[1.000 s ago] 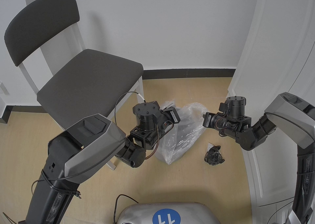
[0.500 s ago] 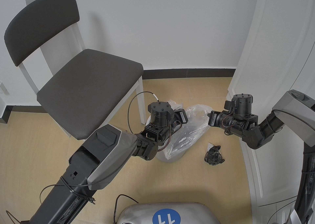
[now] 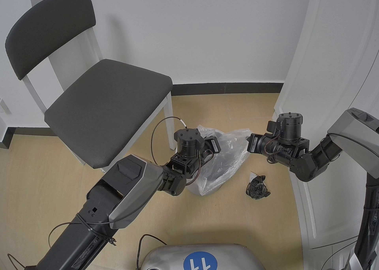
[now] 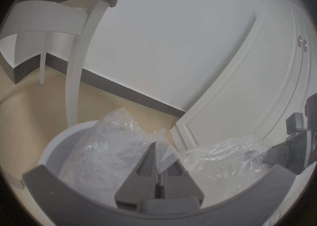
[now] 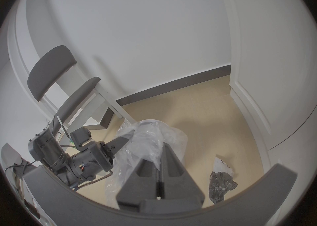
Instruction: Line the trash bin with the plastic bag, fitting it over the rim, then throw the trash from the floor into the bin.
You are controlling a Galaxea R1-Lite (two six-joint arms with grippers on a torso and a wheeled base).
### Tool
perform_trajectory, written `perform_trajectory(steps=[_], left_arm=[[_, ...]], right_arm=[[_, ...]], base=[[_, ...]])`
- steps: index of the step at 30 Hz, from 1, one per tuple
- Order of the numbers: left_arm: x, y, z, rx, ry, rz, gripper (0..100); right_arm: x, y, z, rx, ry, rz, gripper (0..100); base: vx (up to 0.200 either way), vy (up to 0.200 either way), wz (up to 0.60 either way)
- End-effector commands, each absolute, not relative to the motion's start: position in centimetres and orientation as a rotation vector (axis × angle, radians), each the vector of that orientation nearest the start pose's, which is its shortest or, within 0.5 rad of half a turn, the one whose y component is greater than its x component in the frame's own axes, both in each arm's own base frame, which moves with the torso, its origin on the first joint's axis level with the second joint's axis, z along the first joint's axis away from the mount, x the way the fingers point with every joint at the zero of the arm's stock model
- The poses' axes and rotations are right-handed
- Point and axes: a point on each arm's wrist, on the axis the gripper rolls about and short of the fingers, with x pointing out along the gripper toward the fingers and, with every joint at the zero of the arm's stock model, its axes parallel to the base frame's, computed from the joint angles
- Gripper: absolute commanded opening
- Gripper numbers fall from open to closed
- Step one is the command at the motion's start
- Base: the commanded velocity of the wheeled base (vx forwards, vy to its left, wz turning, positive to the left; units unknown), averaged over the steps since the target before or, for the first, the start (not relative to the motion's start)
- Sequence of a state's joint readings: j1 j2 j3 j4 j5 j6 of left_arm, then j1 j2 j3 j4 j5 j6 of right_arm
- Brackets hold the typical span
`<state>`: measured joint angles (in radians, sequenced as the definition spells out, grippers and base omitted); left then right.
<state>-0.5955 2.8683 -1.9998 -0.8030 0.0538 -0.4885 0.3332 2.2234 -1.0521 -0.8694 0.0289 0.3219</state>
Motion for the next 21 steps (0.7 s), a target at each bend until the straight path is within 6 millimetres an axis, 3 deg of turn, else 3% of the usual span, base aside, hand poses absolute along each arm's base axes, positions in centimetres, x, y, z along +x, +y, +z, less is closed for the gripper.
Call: perform_trajectory(steps=[1, 8, 21], left_arm=[[47.0, -30.7, -1.3, -0.459, 0.185, -0.501, 0], [47.9, -29.3, -2.3, -0.472, 0.174, -0.469, 0], [49.1, -27.3, 0.1, -0.497, 0.089, -0.452, 0]], right_arm=[[39.3, 14.1, 7.2, 0.268, 0.369, 0.315, 0], [39.4, 14.6, 6.3, 0.264, 0.389, 0.322, 0], [41.0, 14.3, 5.8, 0.298, 0.321, 0.295, 0]], base=[[0.000, 0.000, 0.00], [0.000, 0.000, 0.00], [0.000, 0.000, 0.00]])
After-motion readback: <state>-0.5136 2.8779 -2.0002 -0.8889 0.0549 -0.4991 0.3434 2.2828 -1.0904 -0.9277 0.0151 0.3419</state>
